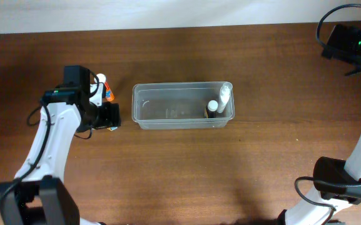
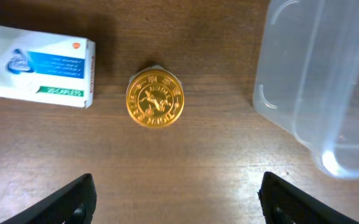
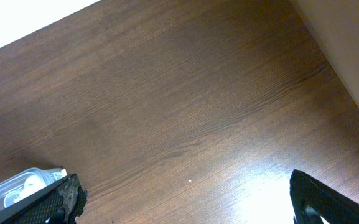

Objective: Pack container
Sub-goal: 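Move left gripper down over the gold-lidded jar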

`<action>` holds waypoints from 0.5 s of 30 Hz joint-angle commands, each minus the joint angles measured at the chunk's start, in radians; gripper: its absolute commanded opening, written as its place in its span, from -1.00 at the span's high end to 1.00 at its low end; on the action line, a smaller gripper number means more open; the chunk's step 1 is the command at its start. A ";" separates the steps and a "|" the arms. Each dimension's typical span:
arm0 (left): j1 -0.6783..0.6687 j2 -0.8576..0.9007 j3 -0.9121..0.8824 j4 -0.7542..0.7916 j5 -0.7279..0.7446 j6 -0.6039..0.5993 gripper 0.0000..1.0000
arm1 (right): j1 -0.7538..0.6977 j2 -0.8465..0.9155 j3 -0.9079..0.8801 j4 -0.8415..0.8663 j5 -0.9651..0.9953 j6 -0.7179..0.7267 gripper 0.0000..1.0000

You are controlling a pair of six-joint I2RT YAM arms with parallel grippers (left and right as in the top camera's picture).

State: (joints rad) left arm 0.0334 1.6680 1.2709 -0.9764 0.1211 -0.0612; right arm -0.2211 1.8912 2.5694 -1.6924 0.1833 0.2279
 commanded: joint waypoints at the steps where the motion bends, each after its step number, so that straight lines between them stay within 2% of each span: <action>1: 0.004 0.038 0.019 0.028 0.013 0.009 -0.68 | -0.004 -0.017 0.016 -0.006 0.012 -0.007 -0.97; 8: 0.004 0.081 0.019 0.111 0.010 0.009 -0.68 | -0.004 -0.017 0.016 -0.006 0.012 -0.007 -0.97; 15: 0.004 0.119 0.019 0.128 -0.035 0.009 -0.69 | -0.004 -0.017 0.016 -0.006 0.012 -0.007 -0.97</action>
State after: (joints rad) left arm 0.0334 1.7615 1.2716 -0.8513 0.1139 -0.0612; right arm -0.2211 1.8912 2.5694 -1.6924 0.1833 0.2283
